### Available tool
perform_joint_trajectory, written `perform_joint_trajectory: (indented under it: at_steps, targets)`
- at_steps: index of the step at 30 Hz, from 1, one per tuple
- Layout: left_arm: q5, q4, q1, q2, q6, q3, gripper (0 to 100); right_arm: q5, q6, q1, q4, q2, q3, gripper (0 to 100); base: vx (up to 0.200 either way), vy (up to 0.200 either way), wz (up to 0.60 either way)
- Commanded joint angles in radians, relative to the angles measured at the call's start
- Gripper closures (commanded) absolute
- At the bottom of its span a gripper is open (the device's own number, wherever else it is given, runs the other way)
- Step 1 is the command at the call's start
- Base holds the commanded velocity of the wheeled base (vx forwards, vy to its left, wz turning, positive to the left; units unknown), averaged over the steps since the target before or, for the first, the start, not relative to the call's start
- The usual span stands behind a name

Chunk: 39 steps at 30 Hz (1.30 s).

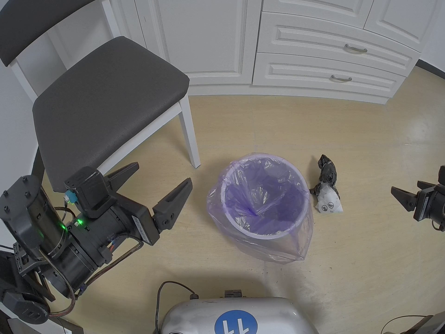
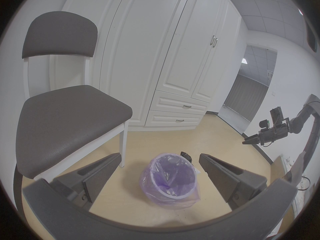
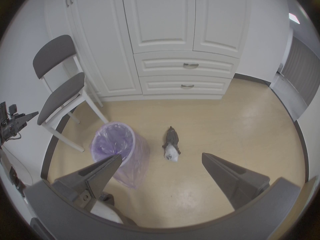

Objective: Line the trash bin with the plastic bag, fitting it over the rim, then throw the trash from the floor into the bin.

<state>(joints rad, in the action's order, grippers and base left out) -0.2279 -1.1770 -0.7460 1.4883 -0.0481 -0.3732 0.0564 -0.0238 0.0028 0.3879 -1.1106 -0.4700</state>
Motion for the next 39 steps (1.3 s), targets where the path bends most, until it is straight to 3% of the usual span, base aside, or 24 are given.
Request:
perform_joint_trajectory:
  at_steps: [1,11,25,30,39]
  targets:
    - [-0.001,-0.003,0.000,-0.003,-0.001,-0.009,0,-0.003,-0.010,-0.038,0.066,-0.048,0.021,0,0.000,0.000,0.00]
    - [0.002,-0.013,0.000,0.004,-0.035,-0.023,0,-0.059,-0.176,-0.040,0.089,0.000,0.106,0,0.000,0.000,0.00]
    - [-0.005,0.000,0.011,0.006,-0.036,-0.067,0,-0.066,-0.125,-0.067,0.101,-0.115,0.039,0,0.000,0.000,0.00]
    - [-0.011,0.000,0.011,0.021,-0.036,-0.069,0,-0.064,-0.042,-0.053,0.089,-0.296,-0.110,0,0.000,0.000,0.00]
    - [-0.011,-0.001,0.034,0.030,-0.036,-0.069,0,-0.063,-0.034,-0.064,0.077,-0.626,-0.351,0,0.000,0.000,0.00]
